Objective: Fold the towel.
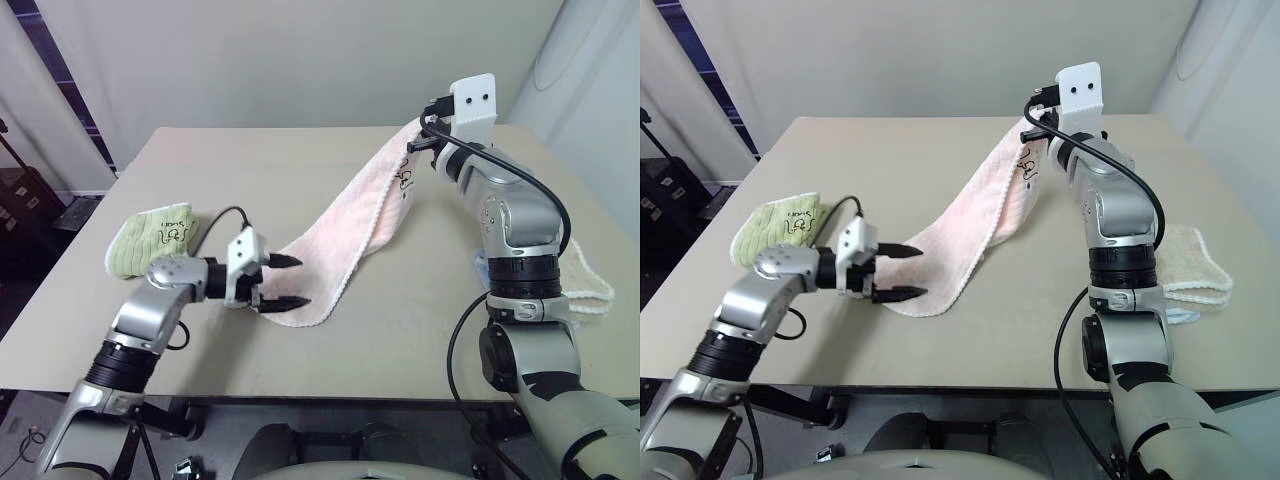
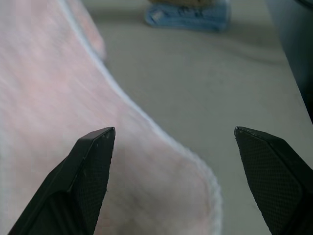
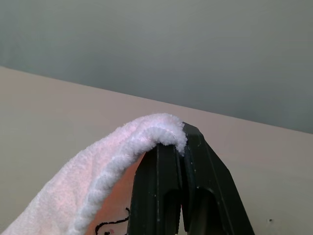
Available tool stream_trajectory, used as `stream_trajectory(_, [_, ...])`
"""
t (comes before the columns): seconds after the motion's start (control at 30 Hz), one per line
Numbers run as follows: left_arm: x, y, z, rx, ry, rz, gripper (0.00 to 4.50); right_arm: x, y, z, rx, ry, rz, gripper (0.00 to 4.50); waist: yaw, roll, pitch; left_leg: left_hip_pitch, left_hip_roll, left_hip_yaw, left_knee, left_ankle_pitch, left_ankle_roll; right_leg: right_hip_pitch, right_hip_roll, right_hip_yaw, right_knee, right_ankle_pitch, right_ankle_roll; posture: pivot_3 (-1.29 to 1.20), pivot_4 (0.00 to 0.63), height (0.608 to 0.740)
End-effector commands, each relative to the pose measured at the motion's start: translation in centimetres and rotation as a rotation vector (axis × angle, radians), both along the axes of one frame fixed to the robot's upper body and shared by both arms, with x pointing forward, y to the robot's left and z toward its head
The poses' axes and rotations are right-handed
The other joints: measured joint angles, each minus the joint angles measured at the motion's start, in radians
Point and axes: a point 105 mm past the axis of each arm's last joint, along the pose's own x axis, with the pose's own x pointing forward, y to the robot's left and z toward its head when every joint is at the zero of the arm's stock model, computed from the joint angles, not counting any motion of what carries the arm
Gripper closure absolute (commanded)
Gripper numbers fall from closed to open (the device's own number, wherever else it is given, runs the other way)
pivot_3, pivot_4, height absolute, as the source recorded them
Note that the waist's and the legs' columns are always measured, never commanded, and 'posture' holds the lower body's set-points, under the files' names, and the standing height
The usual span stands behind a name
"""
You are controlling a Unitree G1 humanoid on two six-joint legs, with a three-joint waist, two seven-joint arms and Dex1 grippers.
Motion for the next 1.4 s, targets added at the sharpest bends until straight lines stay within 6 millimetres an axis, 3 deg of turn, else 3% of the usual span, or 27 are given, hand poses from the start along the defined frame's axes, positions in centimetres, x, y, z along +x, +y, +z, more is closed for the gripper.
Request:
stream_trajectory(0.03, [-0.5,-1.1,-0.7,0.046,0.006,-0.008,0.40,-0.3,0.4,1.6,-0.006,-0.065,0.004,4.50,0.001,0.000,0.000,0.000,0.000,0.000,0.000,0.000,0.000,0.000,0.000,0.000,0.000,0.000,0.000,0.00,0.000,0.740])
stream_trajectory(0.3, [-0.6,-1.6,-3.7,0.165,0.040,0.006,0.40,-0.3,0.0,1.6,-0.009,-0.065,-0.014,4.50,0.001,0.000,0.000,0.000,0.000,0.000,0.003,0.000,0.000,0.000,0.000,0.000,0.004,0.000,0.000,0.00,0.000,0.740])
stream_trajectory(0.53, [-1.3,-2.0,-4.6,0.265,0.071,-0.012,0.40,-0.4,-0.1,1.5,-0.022,-0.063,-0.020,4.50,0.000,0.000,0.000,0.001,0.000,0.000,0.003,0.000,0.000,0.000,0.000,0.000,0.005,0.000,0.000,0.00,0.000,0.740])
stream_trajectory(0.93, [-0.9,-0.8,-5.6,0.414,0.138,0.055,4.45,-0.5,-0.6,1.1,-0.034,-0.056,-0.039,4.50,-0.002,0.000,0.000,0.002,0.000,0.000,0.003,0.000,0.001,0.001,0.000,0.000,0.006,0.000,0.000,0.00,0.000,0.740])
stream_trajectory(1.1, [-0.7,-0.7,-5.9,0.398,0.148,0.058,4.45,-0.5,-0.7,1.1,-0.036,-0.056,-0.043,4.50,-0.001,0.000,0.000,0.003,0.000,0.000,0.003,0.000,0.001,0.002,0.000,0.001,0.006,0.000,0.000,0.00,0.000,0.740])
stream_trajectory(1.2, [1.0,0.3,-3.9,0.245,0.156,0.122,4.45,-0.4,-0.9,1.0,-0.040,-0.056,-0.048,4.50,0.000,0.000,0.000,0.004,0.000,0.000,0.003,0.000,0.001,0.003,0.000,0.001,0.006,0.000,0.000,0.00,0.000,0.740])
stream_trajectory(1.4, [5.8,6.3,0.9,-0.021,0.130,0.330,4.45,-0.5,-2.2,0.4,-0.043,-0.041,-0.083,4.50,-0.001,0.000,0.000,0.003,0.001,0.000,0.003,0.002,0.003,0.000,0.001,0.000,0.007,0.000,-0.001,0.00,0.000,0.740])
